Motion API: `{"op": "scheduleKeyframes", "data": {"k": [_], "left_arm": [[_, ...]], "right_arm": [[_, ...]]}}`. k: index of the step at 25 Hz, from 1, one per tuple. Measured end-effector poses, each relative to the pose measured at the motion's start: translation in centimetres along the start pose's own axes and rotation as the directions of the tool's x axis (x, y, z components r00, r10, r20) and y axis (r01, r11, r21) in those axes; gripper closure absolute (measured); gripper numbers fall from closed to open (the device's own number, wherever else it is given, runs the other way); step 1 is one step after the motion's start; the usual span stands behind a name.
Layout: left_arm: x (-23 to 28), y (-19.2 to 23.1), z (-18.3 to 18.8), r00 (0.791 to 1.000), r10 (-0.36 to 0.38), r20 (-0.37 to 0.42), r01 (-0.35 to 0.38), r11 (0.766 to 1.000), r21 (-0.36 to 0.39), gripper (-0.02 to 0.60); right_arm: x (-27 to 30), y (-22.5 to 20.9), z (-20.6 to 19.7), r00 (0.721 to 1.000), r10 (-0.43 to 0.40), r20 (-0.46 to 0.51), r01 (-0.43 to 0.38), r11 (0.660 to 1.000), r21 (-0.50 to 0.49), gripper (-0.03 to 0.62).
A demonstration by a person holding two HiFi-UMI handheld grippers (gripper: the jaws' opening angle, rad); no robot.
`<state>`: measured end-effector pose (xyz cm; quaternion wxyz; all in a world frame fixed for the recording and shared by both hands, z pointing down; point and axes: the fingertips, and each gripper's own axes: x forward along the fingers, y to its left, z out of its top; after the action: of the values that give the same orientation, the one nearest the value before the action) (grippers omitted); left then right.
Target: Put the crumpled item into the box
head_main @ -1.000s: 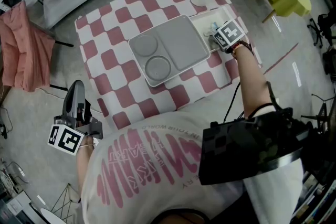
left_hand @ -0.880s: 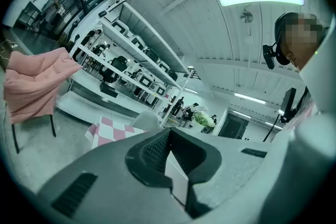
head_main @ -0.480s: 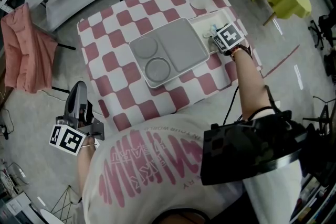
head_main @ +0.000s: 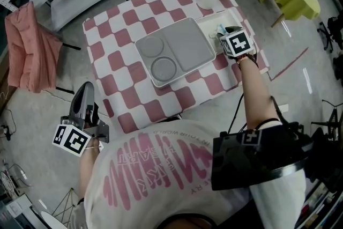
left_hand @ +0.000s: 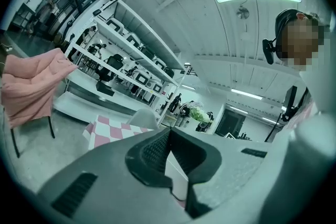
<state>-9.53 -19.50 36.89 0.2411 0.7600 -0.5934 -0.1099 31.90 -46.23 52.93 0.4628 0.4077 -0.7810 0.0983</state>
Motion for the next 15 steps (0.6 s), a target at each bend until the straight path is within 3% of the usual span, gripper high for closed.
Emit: {"op": "scheduleKeyframes", "data": {"k": [4, 8, 11, 15], "left_arm": [[1.2, -0.7, 0.2, 0.996, -0.082, -0.021, 0.082, 0.997, -0.003, 0.574], [3.1, -2.5, 1.4, 0.980, -0.201, -0.011, 0.201, 0.980, -0.007, 0.574], [3.8, -4.2, 2.3, 0.955, -0.296, -0.013, 0.296, 0.955, 0.003, 0.574], [3.2, -5.1, 2.4, 0.920, -0.391, -0.037, 0.391, 0.920, -0.013, 0.574]], "right_arm": [[-3.4, 0.6, 1.0, 0.990, -0.069, 0.123, 0.054, 0.991, 0.123, 0.484], [-8.0, 2.1, 1.3, 0.957, -0.119, 0.264, 0.036, 0.953, 0.302, 0.550], [-11.7, 3.1, 2.0, 0.917, -0.176, 0.358, 0.024, 0.919, 0.393, 0.568], [-17.2, 5.6, 3.1, 0.839, -0.254, 0.481, -0.024, 0.866, 0.499, 0.577]]}}
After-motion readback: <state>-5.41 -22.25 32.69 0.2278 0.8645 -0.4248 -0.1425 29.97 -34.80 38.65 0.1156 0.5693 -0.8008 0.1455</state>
